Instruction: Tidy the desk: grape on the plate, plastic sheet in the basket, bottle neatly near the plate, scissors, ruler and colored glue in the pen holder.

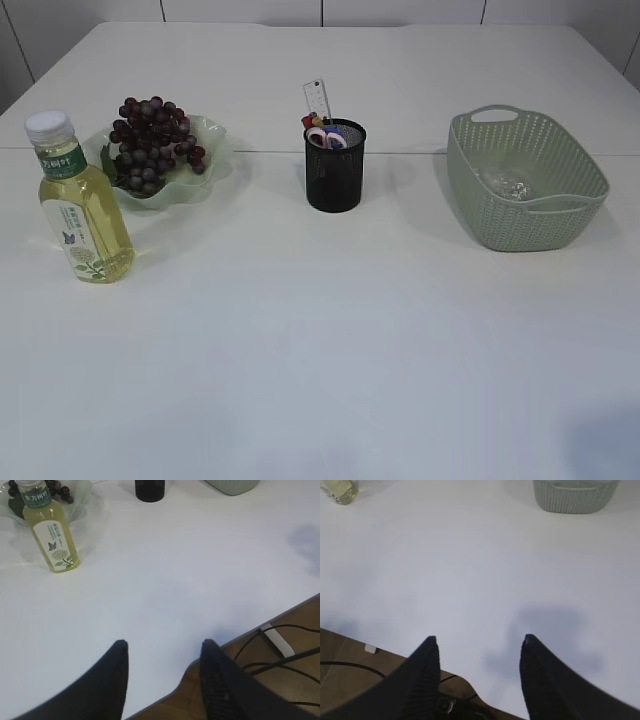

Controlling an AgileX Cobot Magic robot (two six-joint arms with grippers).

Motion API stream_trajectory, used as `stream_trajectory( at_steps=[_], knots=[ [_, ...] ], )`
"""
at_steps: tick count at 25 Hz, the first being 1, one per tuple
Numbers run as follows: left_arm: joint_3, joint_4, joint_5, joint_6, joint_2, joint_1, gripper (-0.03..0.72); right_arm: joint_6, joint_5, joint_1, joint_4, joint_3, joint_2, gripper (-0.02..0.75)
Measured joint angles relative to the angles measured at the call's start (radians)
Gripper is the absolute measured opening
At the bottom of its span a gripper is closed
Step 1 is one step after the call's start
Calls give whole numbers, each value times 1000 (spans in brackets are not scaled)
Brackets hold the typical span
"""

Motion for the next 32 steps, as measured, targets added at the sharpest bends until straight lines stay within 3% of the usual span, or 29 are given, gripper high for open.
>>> stream_trajectory(
  at_steps=[6, 14, 26, 32],
  knots=[
    [65, 0, -25, 13, -53, 0, 349, -129, -77, 0, -32, 100, -252, 417],
    [158, 0, -68, 54, -112, 0, 348, -163, -141, 0, -59, 244, -485, 417],
    [196, -7, -131, 47, -117, 0, 346, -187, -148, 0, -66, 353, -504, 417],
    [205, -9, -153, 36, -117, 0, 306, -200, -119, 0, -66, 375, -504, 417]
  ],
)
